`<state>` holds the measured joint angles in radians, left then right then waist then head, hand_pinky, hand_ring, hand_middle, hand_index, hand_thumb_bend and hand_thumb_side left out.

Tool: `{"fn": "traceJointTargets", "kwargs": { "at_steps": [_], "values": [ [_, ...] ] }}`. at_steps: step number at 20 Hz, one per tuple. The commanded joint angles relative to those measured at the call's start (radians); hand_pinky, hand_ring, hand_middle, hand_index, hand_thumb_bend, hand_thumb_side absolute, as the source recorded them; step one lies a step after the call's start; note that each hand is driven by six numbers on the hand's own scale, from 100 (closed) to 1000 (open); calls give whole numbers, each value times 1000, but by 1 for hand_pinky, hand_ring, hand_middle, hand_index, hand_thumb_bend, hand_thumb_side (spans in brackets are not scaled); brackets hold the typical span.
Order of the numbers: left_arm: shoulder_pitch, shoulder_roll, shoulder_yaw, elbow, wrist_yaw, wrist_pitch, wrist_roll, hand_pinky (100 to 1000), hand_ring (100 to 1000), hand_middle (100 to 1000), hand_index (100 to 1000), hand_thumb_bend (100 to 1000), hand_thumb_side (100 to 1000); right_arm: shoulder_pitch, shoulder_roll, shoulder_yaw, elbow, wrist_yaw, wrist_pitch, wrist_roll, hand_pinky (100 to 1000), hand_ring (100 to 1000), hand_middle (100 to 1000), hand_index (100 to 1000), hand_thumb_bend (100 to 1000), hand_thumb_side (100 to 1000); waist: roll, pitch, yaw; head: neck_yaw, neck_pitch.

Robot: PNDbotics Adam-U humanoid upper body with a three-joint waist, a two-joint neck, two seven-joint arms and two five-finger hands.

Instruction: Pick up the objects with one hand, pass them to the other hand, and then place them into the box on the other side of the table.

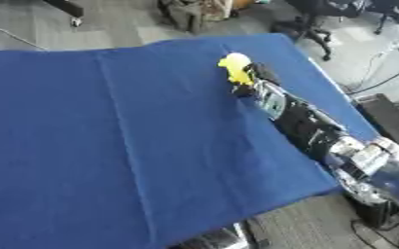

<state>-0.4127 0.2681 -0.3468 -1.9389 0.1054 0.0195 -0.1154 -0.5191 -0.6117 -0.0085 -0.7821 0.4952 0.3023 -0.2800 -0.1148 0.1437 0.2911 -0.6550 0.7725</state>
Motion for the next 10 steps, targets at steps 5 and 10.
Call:
{"fn": "traceJointTargets", "kwargs": {
  "at_steps": [5,10],
  "values": [
    [-15,16,-3,-18,0,3,3,917,630,597,793,140,913,-1,-14,-11,-9,-5,18,-154,604,679,302,207,100,100,3,-8,0,-12,-3],
    [-15,14,-2,-18,1,3,6,917,630,597,793,140,911,-1,-16,-9,-19,-24,13,-221,590,664,286,189,100,100,4,-9,-2,-16,-3]
  ]
}}
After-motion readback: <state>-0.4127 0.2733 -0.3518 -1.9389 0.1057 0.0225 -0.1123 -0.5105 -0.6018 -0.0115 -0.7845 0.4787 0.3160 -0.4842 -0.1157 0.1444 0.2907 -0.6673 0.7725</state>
